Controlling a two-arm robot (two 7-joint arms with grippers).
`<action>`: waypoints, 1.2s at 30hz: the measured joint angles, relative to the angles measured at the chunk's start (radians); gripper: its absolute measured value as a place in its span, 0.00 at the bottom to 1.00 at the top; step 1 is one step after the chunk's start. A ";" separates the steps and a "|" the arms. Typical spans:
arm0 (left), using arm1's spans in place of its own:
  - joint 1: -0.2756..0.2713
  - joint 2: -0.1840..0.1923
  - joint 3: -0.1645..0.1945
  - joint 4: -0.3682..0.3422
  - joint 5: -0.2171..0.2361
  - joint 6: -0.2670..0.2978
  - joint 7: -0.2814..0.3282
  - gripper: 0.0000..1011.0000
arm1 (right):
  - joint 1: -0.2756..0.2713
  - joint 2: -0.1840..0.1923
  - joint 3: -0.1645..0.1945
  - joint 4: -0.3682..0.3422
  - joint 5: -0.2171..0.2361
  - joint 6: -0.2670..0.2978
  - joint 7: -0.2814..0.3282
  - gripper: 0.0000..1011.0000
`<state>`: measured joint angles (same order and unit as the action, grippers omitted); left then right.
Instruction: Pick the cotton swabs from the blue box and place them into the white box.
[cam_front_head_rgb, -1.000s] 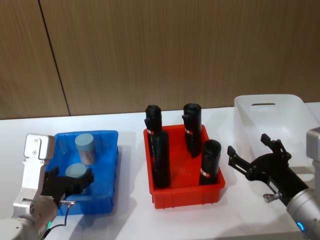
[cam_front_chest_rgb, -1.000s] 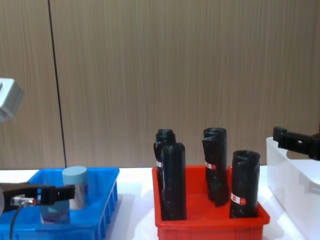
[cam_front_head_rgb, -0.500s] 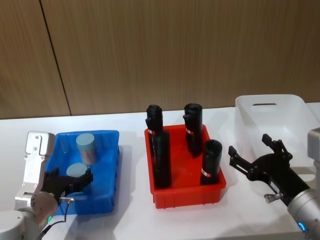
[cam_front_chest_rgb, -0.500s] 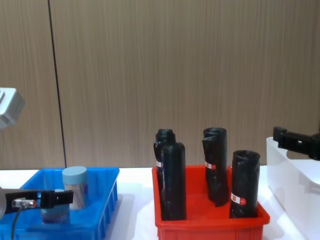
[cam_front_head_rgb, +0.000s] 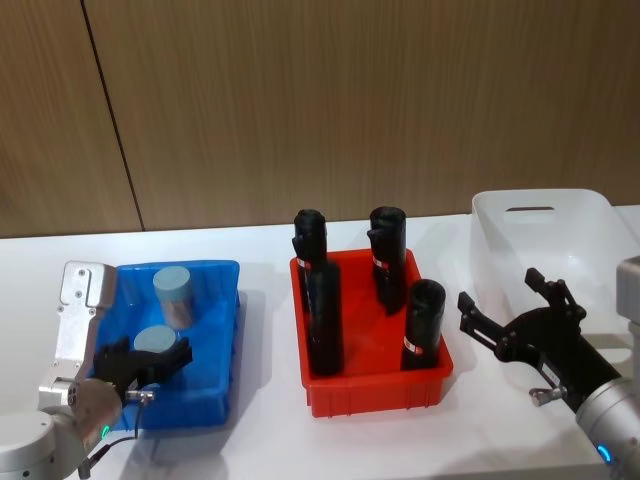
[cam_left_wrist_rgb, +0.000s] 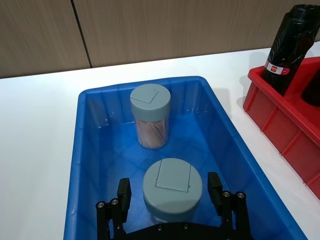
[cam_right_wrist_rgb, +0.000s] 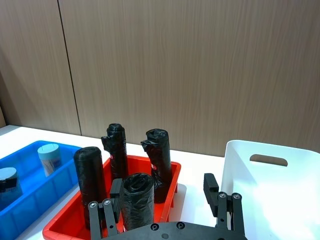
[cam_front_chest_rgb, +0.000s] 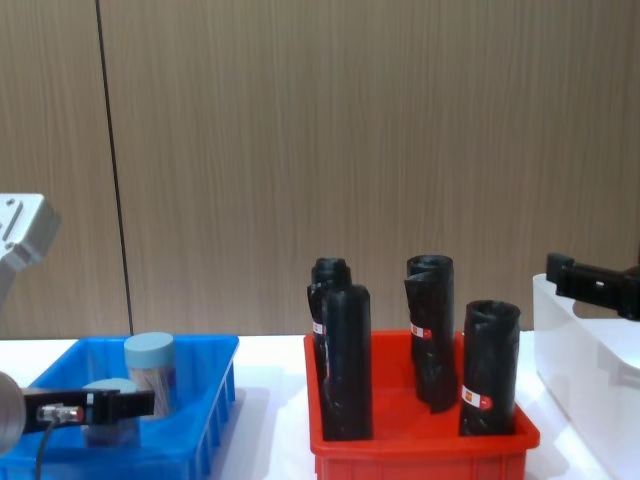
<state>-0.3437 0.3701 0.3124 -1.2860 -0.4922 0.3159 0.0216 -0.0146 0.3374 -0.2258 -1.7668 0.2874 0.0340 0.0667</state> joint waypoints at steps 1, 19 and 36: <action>-0.005 -0.003 0.000 0.010 0.001 -0.001 -0.006 0.97 | 0.000 0.000 0.000 0.000 0.000 0.000 0.000 0.99; -0.033 -0.019 0.000 0.075 0.022 -0.044 -0.062 0.66 | 0.000 0.000 0.000 0.000 0.000 0.000 0.000 0.99; -0.019 0.013 -0.008 -0.028 0.118 -0.097 -0.170 0.66 | 0.000 0.000 0.000 0.000 0.000 0.000 0.000 0.99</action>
<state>-0.3627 0.3836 0.3041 -1.3136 -0.3740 0.2187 -0.1487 -0.0146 0.3375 -0.2258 -1.7667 0.2873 0.0340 0.0667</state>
